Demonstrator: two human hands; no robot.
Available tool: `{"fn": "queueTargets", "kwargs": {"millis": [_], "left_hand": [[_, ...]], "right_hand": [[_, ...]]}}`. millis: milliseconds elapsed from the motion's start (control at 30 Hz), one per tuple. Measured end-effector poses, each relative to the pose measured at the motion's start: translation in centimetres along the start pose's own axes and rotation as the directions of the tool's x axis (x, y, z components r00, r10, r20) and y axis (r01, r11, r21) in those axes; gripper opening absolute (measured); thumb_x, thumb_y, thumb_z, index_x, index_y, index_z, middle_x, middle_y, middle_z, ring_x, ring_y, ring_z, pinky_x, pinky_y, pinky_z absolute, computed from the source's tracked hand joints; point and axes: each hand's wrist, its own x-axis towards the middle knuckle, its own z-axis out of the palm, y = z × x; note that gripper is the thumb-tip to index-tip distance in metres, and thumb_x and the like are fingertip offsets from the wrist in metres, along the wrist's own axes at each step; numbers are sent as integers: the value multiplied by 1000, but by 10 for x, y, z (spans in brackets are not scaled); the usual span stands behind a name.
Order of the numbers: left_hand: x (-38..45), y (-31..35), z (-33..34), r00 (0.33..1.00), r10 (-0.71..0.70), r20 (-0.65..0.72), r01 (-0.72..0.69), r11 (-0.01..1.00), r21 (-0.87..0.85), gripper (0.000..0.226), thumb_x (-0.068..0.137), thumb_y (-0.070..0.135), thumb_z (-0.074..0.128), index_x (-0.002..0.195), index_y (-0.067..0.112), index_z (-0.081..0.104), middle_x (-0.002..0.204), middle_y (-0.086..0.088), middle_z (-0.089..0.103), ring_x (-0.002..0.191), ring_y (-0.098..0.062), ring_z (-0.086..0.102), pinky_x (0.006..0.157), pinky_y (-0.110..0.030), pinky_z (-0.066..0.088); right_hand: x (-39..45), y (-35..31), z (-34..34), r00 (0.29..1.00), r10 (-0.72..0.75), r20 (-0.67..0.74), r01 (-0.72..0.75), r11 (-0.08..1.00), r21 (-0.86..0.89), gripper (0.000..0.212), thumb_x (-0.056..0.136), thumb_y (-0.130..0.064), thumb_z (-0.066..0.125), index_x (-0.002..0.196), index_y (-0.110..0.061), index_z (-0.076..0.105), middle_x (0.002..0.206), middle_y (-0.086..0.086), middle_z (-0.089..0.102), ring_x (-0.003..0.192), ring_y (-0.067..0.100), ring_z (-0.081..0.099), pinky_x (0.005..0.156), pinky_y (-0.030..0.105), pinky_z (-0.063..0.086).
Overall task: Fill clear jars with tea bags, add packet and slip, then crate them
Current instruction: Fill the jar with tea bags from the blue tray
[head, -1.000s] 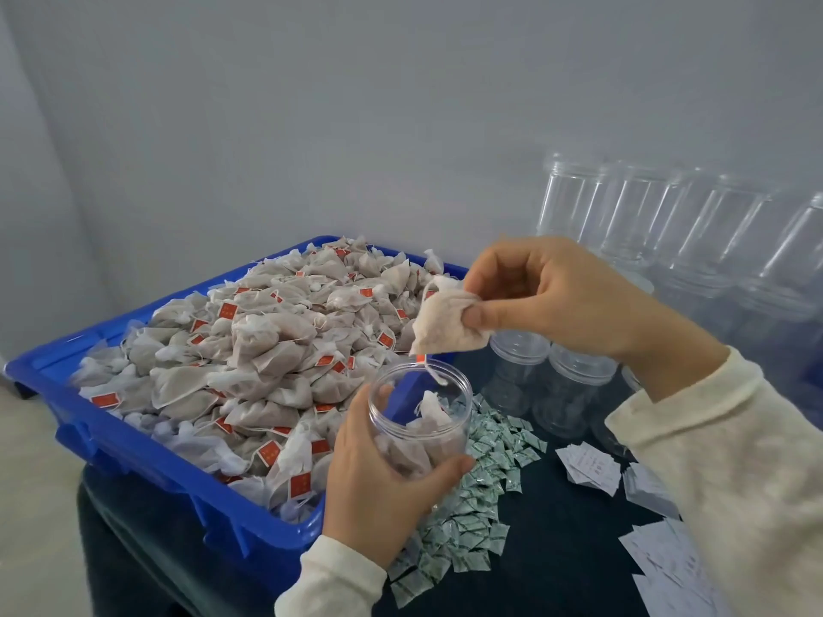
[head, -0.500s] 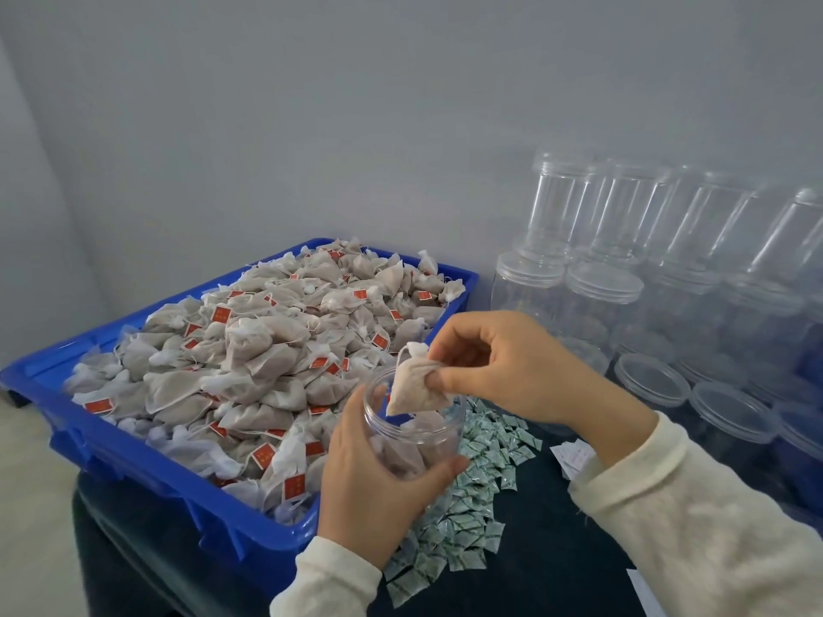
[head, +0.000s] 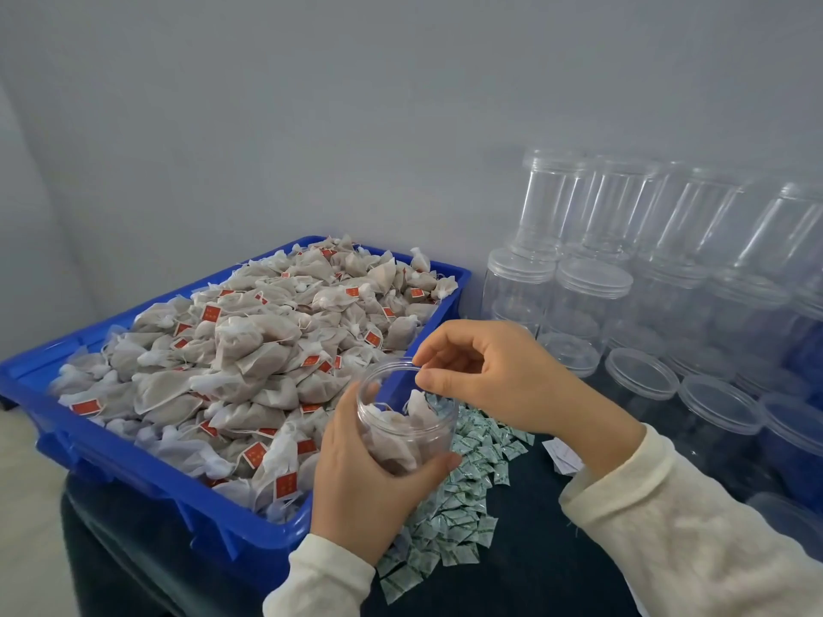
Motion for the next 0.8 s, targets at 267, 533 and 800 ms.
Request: {"fn": "queueTargets", "kwargs": {"millis": [267, 533, 800], "left_hand": [[1, 2, 2, 1000, 18, 18, -18, 999, -31, 111, 37, 72, 78, 132, 31, 40, 122, 13, 52, 114, -9, 51, 86, -19, 41], [-9, 3, 17, 998, 38, 59, -34, 997, -70, 96, 37, 62, 82, 120, 49, 36, 122, 18, 51, 113, -12, 53, 94, -37, 48], [-24, -1, 29, 993, -3, 116, 15, 994, -104, 87, 33, 65, 78, 110, 56, 37, 119, 31, 46, 112, 12, 44, 84, -12, 36]], "right_hand": [[-13, 3, -7, 1000, 13, -14, -12, 999, 34, 15, 86, -23, 71, 83, -36, 64, 82, -19, 69, 73, -3, 65, 66, 10, 50], [-34, 34, -25, 972, 192, -137, -185, 981, 65, 16, 86, -19, 71, 77, -32, 67, 73, -17, 70, 66, -4, 63, 65, 9, 49], [-67, 148, 31, 751, 626, -208, -660, 702, -269, 24, 86, -43, 66, 82, -20, 67, 81, -5, 64, 80, 13, 59, 68, 25, 42]]}}
